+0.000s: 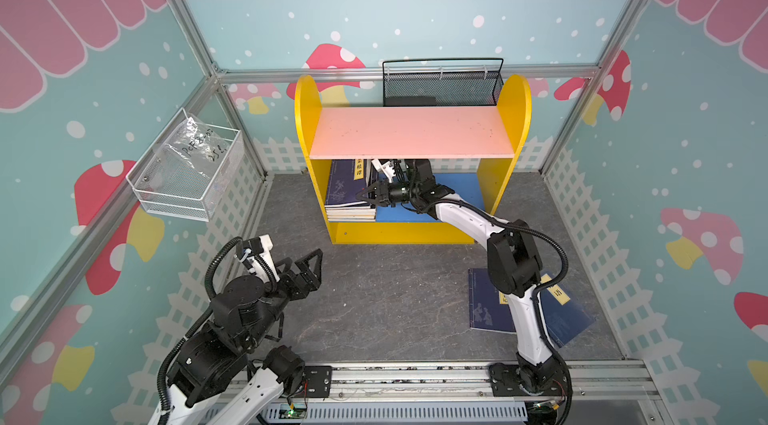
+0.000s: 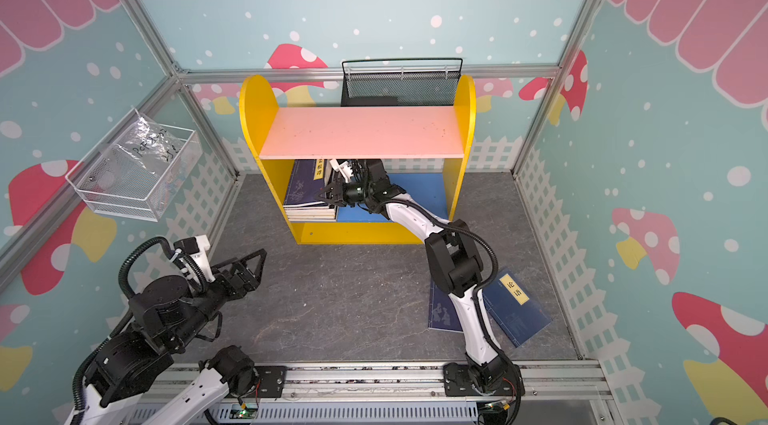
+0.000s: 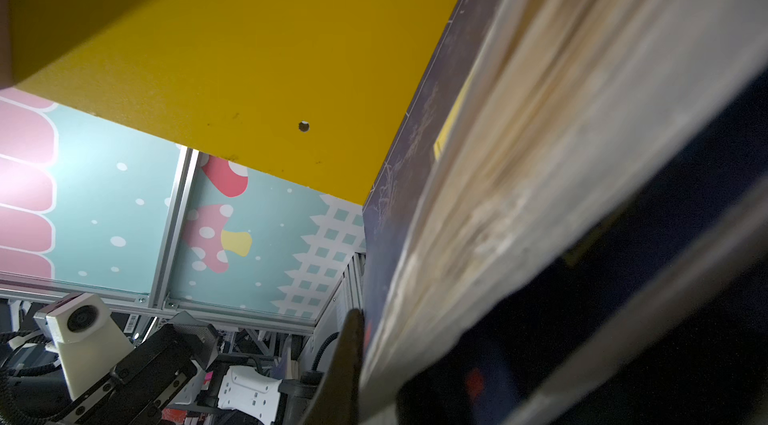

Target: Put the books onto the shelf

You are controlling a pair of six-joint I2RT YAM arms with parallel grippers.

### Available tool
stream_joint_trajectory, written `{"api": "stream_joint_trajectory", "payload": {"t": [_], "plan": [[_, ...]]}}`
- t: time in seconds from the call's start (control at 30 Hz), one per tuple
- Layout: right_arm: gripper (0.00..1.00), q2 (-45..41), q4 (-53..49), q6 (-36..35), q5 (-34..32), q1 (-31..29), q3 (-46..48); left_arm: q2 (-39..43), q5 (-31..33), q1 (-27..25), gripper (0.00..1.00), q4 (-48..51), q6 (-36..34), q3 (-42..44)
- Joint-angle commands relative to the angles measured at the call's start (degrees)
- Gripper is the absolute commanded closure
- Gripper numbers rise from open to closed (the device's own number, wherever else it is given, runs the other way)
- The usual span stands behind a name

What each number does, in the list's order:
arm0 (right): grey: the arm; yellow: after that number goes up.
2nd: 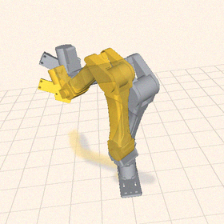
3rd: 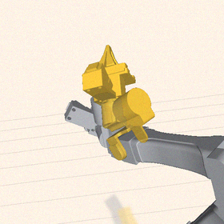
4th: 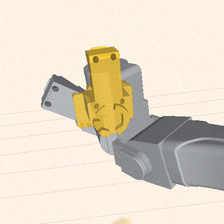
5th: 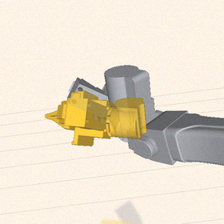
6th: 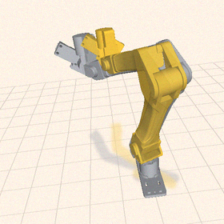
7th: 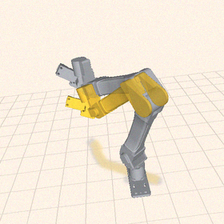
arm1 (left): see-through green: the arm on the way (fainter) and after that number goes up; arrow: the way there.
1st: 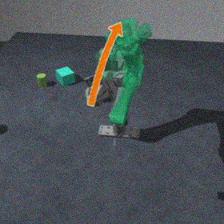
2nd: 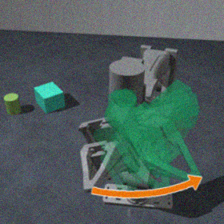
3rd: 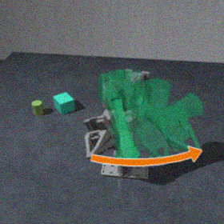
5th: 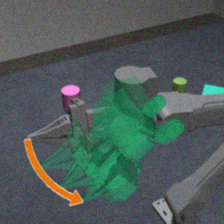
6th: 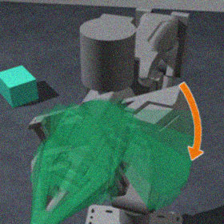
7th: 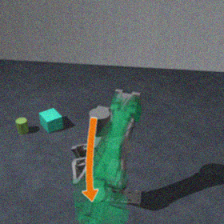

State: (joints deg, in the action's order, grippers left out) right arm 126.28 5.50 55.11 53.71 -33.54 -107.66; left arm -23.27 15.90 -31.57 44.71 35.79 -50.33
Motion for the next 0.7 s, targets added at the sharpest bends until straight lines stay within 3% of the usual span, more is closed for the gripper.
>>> {"api": "stream_joint_trajectory", "payload": {"t": [0.0, 0.3, 0.43, 0.67], "plan": [[0.93, -2.5, 1.9, -2.3, 1.7, -0.7, -2.2, 0.8, 0.8, 0.2, 0.06, -0.2, 0.8, 0.6], [0.83, -2.7, -1.2, -3.2, -0.5, -0.7, -2.2, 0.8, 0.9, 0.2, 0.05, -0.3, 0.5, 1.0], [0.69, -3.2, -1.7, -3.3, -1.1, -0.8, -2.2, 0.4, 0.8, 0.2, 0.05, -0.6, 0.2, 1.0], [0.63, -4.2, -3.6, -4.3, -2.6, -0.8, -2.1, 0.7, 0.9, 0.2, 0.05, -0.7, 0.0, 1.1]]}}
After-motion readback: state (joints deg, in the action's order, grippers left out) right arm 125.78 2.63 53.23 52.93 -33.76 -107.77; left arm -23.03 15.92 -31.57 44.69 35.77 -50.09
